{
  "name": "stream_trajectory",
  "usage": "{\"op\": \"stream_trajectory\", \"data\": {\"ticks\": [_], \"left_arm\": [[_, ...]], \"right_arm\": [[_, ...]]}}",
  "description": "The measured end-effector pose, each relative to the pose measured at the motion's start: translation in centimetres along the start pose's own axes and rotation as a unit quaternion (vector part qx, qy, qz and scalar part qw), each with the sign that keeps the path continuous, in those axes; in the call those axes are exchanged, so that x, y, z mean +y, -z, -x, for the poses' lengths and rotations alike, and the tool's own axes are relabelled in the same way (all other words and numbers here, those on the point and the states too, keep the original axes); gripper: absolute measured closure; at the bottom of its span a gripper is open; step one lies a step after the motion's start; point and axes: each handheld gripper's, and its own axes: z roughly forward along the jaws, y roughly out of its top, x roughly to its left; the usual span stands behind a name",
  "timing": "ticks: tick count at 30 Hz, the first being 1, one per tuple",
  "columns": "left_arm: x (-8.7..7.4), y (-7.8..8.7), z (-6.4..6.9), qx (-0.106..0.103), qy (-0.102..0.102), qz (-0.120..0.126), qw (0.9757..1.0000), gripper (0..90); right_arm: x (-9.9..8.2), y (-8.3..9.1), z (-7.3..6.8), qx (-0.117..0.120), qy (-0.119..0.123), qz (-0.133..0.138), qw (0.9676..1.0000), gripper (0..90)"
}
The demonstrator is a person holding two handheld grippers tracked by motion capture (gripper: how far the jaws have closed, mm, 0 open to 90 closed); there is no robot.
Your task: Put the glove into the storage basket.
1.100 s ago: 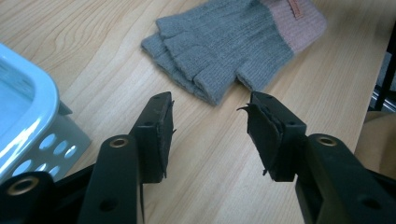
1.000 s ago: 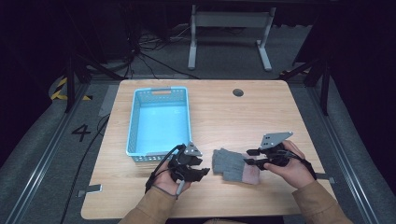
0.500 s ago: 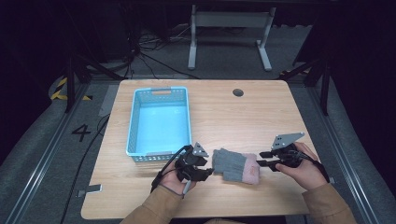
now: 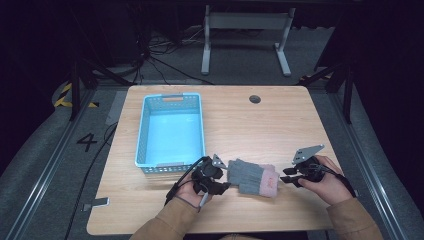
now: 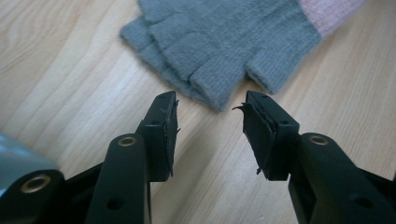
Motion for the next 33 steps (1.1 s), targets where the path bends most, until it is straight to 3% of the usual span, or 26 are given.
{"op": "stream_trajectory", "data": {"ticks": [3, 4, 11, 21, 29, 33], "left_arm": [[0.0, -0.2, 0.0, -0.003, -0.003, -0.005, 1.0000, 55.9], [0.1, -0.4, 0.0, -0.018, 0.002, -0.010, 0.9998, 56.1], [0.2, -1.1, -0.1, -0.018, 0.006, -0.029, 0.9994, 58.1], [0.6, -2.2, 0.0, -0.022, 0.005, -0.044, 0.9988, 68.9], [1.0, -2.4, 0.3, 0.000, 0.010, -0.053, 0.9985, 79.2], [1.2, -2.4, 0.6, 0.010, 0.001, -0.051, 0.9986, 86.8]], "right_arm": [[0.0, -0.2, -0.1, 0.002, 0.002, -0.002, 1.0000, 65.5], [0.1, -0.4, -0.1, 0.001, 0.003, 0.000, 1.0000, 65.4], [0.3, -0.8, -0.3, 0.003, 0.007, -0.002, 1.0000, 65.3], [0.3, -1.0, -0.4, 0.002, 0.009, -0.003, 1.0000, 66.8], [0.6, -1.1, -0.7, 0.002, 0.015, -0.003, 0.9999, 70.7], [0.7, -1.1, -0.8, 0.004, 0.017, -0.001, 0.9998, 72.7]]}}
